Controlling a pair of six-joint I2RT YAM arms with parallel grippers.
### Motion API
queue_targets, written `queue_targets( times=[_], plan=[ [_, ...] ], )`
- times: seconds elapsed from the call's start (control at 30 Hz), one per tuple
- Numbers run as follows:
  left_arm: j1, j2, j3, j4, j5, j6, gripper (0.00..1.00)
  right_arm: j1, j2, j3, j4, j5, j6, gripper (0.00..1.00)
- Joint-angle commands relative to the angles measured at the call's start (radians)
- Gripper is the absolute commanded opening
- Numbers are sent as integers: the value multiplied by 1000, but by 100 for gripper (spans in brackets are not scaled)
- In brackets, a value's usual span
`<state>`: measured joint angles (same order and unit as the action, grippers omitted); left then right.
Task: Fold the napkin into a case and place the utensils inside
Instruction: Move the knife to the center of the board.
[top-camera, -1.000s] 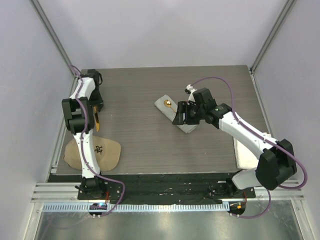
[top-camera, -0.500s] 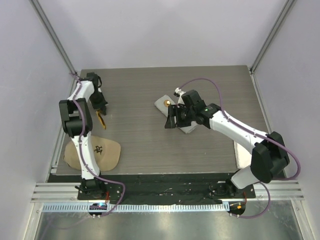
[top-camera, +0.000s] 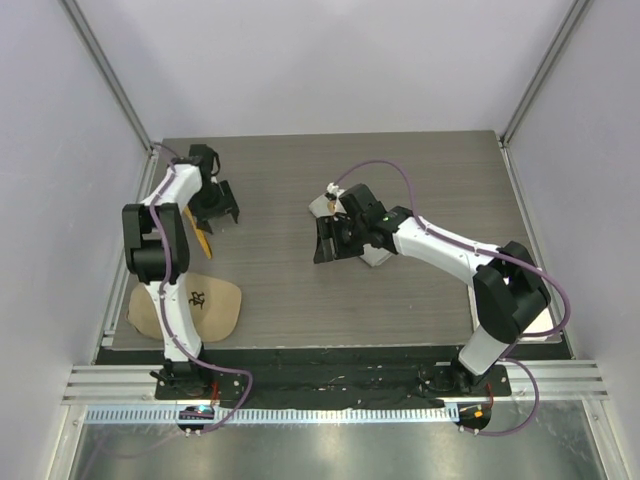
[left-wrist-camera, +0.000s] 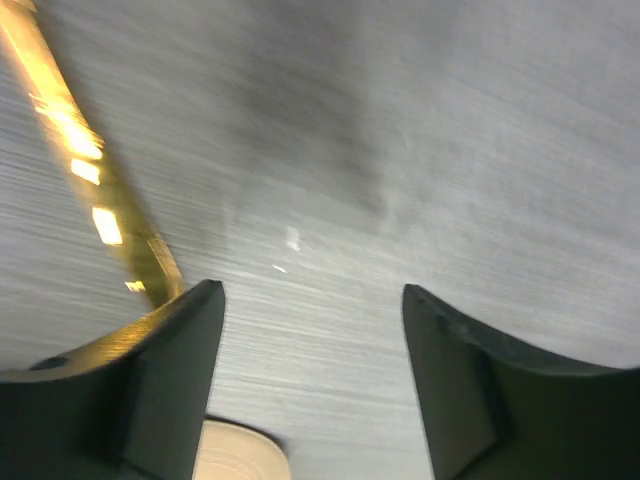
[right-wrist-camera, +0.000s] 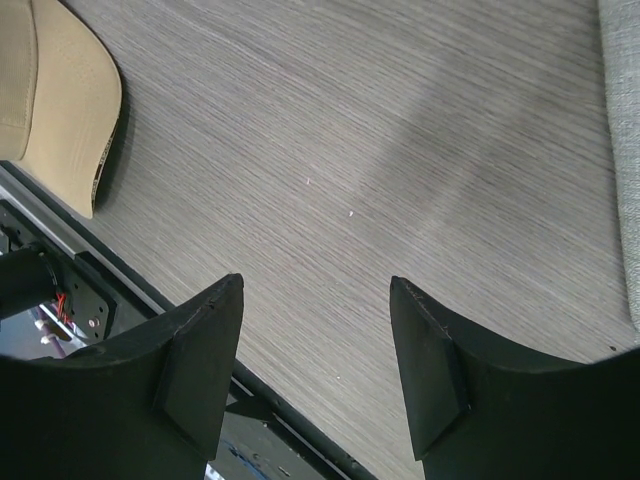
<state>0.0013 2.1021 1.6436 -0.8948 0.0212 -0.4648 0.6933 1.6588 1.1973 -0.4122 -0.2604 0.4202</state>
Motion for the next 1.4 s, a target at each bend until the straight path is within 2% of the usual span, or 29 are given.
queue_targets(
  times=[0.0,0.03,0.07,0.1,0.23,0.4,0.5,0.67,0.9,1.0,1.03,1.07,1.37],
  plan=[
    [69,-42,129,-9,-185,-35,77,0,-13,42,47,-3,-3,65],
    [74,-25,148,-13,-199,-38,75,0,-16,41,49,0,-4,65],
    [86,-7,197,-35,-205,-41,67,0,-19,38,49,0,-6,66],
    [92,37,220,-41,-228,-38,63,0,-24,32,50,0,-8,65],
    [131,130,304,-53,-236,-18,59,-2,-50,10,55,-2,-11,66],
    [163,209,378,-38,-250,55,63,-1,-74,-21,61,9,-15,66],
    [172,245,390,-29,-208,78,64,-2,-80,-28,61,13,-15,66],
    [172,246,346,-21,-207,61,56,0,-90,-19,62,9,-5,65],
    [170,236,254,-24,-184,42,34,0,-93,-11,70,12,-1,65],
    [170,227,200,-10,-146,28,17,0,-91,-11,75,12,0,65],
    [170,219,164,-1,-136,22,6,0,-90,-11,76,10,0,65],
    [169,210,139,10,-124,17,2,-1,-87,-13,78,13,0,65],
    [114,56,-116,126,46,-63,0,14,-42,-2,90,6,-9,65]
  ],
)
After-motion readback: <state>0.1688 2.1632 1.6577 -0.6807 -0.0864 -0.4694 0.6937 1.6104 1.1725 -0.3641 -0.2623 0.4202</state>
